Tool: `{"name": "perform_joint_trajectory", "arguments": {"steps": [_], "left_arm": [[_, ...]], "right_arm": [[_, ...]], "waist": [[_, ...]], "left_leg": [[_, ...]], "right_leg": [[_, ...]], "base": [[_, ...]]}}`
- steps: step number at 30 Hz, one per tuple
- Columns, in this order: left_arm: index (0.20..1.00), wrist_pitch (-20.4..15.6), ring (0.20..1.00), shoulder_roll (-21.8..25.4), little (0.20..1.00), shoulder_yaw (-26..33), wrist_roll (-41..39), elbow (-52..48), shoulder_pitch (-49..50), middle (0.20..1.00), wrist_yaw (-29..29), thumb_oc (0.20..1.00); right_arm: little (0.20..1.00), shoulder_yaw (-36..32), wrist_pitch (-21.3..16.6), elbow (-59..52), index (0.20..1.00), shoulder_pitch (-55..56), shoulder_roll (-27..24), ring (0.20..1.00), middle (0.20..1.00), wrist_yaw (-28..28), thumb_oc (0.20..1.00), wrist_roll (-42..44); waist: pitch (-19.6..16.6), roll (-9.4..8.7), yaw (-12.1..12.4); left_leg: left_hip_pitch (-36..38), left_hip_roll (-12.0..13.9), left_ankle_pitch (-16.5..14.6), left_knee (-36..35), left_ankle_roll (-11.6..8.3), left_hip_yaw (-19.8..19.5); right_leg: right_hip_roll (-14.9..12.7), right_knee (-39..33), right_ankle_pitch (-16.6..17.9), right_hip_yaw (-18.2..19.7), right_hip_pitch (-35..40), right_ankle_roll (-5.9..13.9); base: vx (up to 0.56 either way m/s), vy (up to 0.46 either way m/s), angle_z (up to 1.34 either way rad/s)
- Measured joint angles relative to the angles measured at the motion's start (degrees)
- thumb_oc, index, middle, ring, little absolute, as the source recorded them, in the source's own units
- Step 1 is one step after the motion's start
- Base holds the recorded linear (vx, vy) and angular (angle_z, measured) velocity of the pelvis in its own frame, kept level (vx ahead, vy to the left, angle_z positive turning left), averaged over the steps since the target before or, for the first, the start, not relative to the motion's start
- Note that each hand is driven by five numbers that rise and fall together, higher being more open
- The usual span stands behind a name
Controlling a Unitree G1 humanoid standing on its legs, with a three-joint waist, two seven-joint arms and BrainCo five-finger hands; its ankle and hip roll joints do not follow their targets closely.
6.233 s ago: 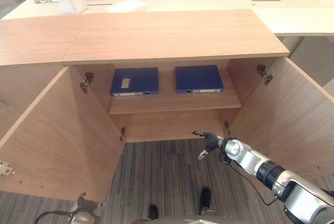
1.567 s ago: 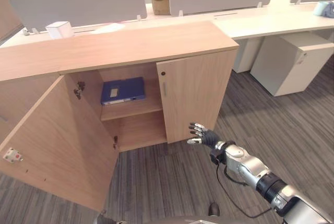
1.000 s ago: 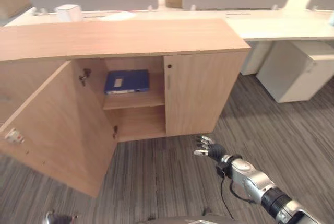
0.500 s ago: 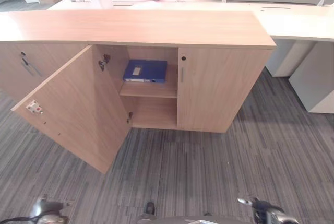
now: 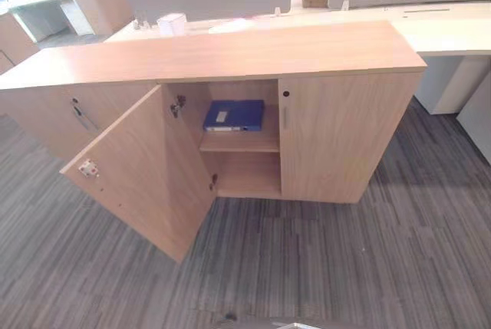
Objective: Put the empty folder in the office cabinet
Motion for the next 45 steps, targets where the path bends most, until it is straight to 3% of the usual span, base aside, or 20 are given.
{"name": "perform_joint_trajectory", "arguments": {"steps": [2,3,5,8,13,17,18,19,23,24,27,34,38,40,45], "left_arm": [[1.000,-0.60,1.000,0.57,1.000,-0.97,0.02,-4.60,-0.51,1.000,0.00,1.000],[1.000,-0.44,1.000,0.83,1.000,-0.97,0.02,-6.97,-1.65,1.000,0.31,1.000],[1.000,-0.37,1.000,0.62,1.000,-1.92,0.06,-12.09,-3.56,1.000,0.41,1.000],[1.000,-0.36,1.000,0.64,1.000,-2.67,0.09,-14.43,-5.34,1.000,0.80,1.000],[1.000,-0.46,1.000,0.56,1.000,-6.01,0.05,-19.56,-11.56,1.000,2.25,1.000],[1.000,-0.56,1.000,0.55,1.000,-6.12,-0.53,-24.31,-12.76,1.000,2.90,1.000],[1.000,-0.75,1.000,0.38,1.000,-6.04,-1.80,-25.85,-12.78,1.000,3.33,1.000],[1.000,-0.88,1.000,-0.47,1.000,-5.98,-2.57,-26.80,-12.76,1.000,3.61,1.000],[1.000,-0.80,1.000,-5.49,1.000,-5.86,-7.16,-30.54,-12.83,1.000,5.64,1.000],[1.000,-0.80,1.000,-5.49,1.000,-5.86,-7.16,-30.54,-12.83,1.000,5.64,1.000],[1.000,-0.88,1.000,-11.64,1.000,-4.14,-12.38,-38.87,-11.71,1.000,5.48,1.000],[1.000,-4.17,1.000,-20.95,1.000,-6.01,-22.10,-46.80,-10.18,1.000,4.68,1.000],[1.000,-3.64,1.000,-24.29,1.000,-10.46,-27.45,-48.27,-8.50,1.000,2.93,1.000],[1.000,-3.46,1.000,-28.95,1.000,-12.36,-31.67,-49.80,-8.45,1.000,3.26,1.000],[1.000,-3.22,1.000,-31.07,1.000,-22.41,-36.71,-55.66,-8.46,1.000,0.09,1.000]], "right_arm": [[1.000,0.01,1.07,-0.09,1.000,-1.24,1.88,1.000,1.000,0.57,1.000,0.05],[1.000,0.00,0.95,-0.10,1.000,-1.60,3.28,1.000,1.000,0.86,1.000,0.10],[1.000,-0.17,1.14,-0.35,1.000,-2.31,4.83,1.000,1.000,1.23,1.000,0.11],[1.000,-0.11,1.69,-0.41,1.000,-3.77,6.00,1.000,1.000,1.69,1.000,0.17],[1.000,2.88,1.53,-1.08,1.000,-2.78,8.99,1.000,1.000,1.40,1.000,0.59],[1.000,3.25,1.75,-0.68,1.000,-0.94,11.83,1.000,1.000,1.63,1.000,0.56],[1.000,3.22,1.76,-0.52,1.000,-0.16,11.82,1.000,1.000,1.53,1.000,0.42],[1.000,3.23,1.74,-0.52,1.000,0.19,11.65,1.000,1.000,1.39,1.000,0.30],[1.000,3.39,1.63,-0.65,1.000,0.60,11.25,1.000,1.000,1.09,1.000,-0.02],[1.000,3.39,1.63,-0.65,1.000,0.60,11.25,1.000,1.000,1.09,1.000,-0.02],[1.000,3.31,1.55,-1.13,1.000,-0.02,11.22,1.000,1.000,1.12,1.000,-0.02],[1.000,3.14,1.52,-2.91,1.000,-0.47,11.47,1.000,1.000,0.99,1.000,0.03],[1.000,3.25,1.64,-2.88,1.000,-0.31,11.36,1.000,1.000,0.80,1.000,0.02],[1.000,3.80,1.77,-2.79,1.000,0.03,11.63,1.000,1.000,0.36,1.000,0.02],[1.000,4.79,1.99,-3.04,1.000,-1.30,11.80,1.000,1.000,-1.31,1.000,0.10]], "waist": [[-0.79,-1.30,-0.17],[-0.73,-2.95,-0.97],[-0.53,-4.71,-0.23],[-0.10,-6.61,-1.93],[1.98,-7.38,-2.40],[1.60,-9.28,-3.49],[1.65,-10.49,-3.51],[1.66,-10.62,-3.46],[1.97,-9.62,-4.23],[1.97,-9.62,-4.23],[1.46,-9.47,-2.91],[-1.60,-9.25,-2.81],[-2.31,-9.04,-3.33],[-2.46,-9.32,-3.46],[-3.27,-10.10,-5.16]], "left_leg": [[0.54,-2.14,1.91,-3.54,0.36,0.44],[0.77,-3.73,2.55,-4.09,0.96,1.27],[0.30,-4.95,2.47,-4.60,2.08,1.60],[1.49,-6.55,2.38,-5.09,3.10,3.55],[2.82,-6.76,2.04,-5.13,4.06,4.81],[3.03,-6.36,2.04,-5.12,4.02,5.00],[3.20,-6.38,2.17,-5.11,3.50,5.84],[3.24,-6.00,2.23,-5.11,3.05,6.14],[4.78,-3.28,2.67,-5.10,2.11,6.19],[4.78,-3.28,2.67,-5.10,2.11,6.19],[5.41,-3.10,2.37,-5.11,1.58,6.17],[5.38,-3.02,2.38,-5.12,1.50,6.17],[5.22,-2.93,2.42,-5.13,1.45,6.24],[5.15,-3.04,2.85,-5.13,1.62,6.03],[4.71,-3.10,3.18,-5.13,1.66,6.43]], "right_leg": [[-1.85,0.95,0.22,1.85,-1.07,0.72],[-3.24,1.01,0.58,2.27,-2.06,0.93],[-4.72,1.50,1.67,2.91,-2.86,2.29],[-6.11,1.92,4.17,5.04,-3.76,1.13],[-6.31,5.14,6.84,5.52,-5.57,1.32],[-5.51,2.84,5.87,8.40,-4.47,2.38],[-5.55,1.87,3.87,8.20,-4.24,3.43],[-5.17,0.98,3.37,8.24,-3.98,4.47],[-2.00,-0.29,3.37,8.17,-2.28,3.80],[-2.00,-0.29,3.37,8.17,-2.28,3.80],[-1.86,-0.57,3.27,8.22,-1.65,3.59],[-1.79,-0.99,2.76,8.81,-1.60,3.42],[-1.60,-1.12,2.74,9.73,-1.73,3.44],[-1.62,-1.17,2.74,9.84,-1.83,3.44],[-1.56,-1.27,3.24,10.60,-2.69,3.65]], "base": [[-0.03,0.386,-0.02],[-0.01,0.340,-0.16],[-0.01,0.283,-0.11],[-0.04,0.177,-0.26],[-0.02,0.110,-0.21],[0.02,0.021,-0.10],[0.00,-0.006,-0.24],[0.02,-0.008,-0.25],[0.03,-0.013,-0.06],[0.03,-0.033,-0.03],[0.03,-0.036,0.02],[0.01,-0.010,0.01],[0.01,-0.020,-0.04],[-0.01,-0.016,0.07],[-0.01,-0.015,-0.04]]}}
